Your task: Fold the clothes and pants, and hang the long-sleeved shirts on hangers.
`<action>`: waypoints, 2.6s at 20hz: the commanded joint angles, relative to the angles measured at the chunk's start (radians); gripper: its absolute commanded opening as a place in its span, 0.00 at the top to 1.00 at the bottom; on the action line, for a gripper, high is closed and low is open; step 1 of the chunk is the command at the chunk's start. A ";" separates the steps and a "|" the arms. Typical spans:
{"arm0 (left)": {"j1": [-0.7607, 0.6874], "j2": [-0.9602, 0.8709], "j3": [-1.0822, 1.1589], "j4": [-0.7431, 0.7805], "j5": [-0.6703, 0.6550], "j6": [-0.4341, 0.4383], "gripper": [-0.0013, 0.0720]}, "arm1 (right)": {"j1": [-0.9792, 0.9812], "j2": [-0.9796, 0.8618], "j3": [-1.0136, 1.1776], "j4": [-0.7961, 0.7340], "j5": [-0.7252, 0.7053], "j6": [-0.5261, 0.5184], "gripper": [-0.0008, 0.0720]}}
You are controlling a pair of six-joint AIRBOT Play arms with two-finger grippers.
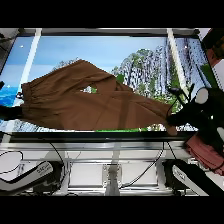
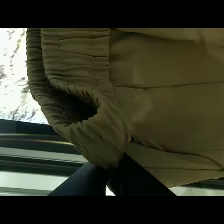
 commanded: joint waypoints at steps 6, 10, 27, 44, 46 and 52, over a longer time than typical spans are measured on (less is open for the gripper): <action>0.008 -0.018 -0.007 0.091 0.033 0.010 0.93 | 0.001 0.101 -0.211 0.166 0.019 0.078 0.98; 0.008 -0.055 -0.007 0.143 0.146 -0.047 0.93 | 0.001 0.101 -0.248 0.201 0.001 0.090 0.98; 0.008 -0.087 -0.007 0.143 0.305 -0.122 0.93 | 0.001 0.053 -0.158 0.238 -0.646 0.149 0.10; 0.007 -0.087 -0.007 0.142 0.343 -0.122 0.93 | 0.147 -0.774 0.438 0.656 -0.624 0.064 0.22; 0.007 -0.087 -0.007 0.142 0.343 -0.122 0.93 | 0.168 -0.819 0.494 0.600 -0.623 0.103 0.23; 0.007 -0.087 -0.007 0.138 0.345 -0.122 0.93 | 0.188 -0.893 0.587 0.556 -0.539 0.139 0.24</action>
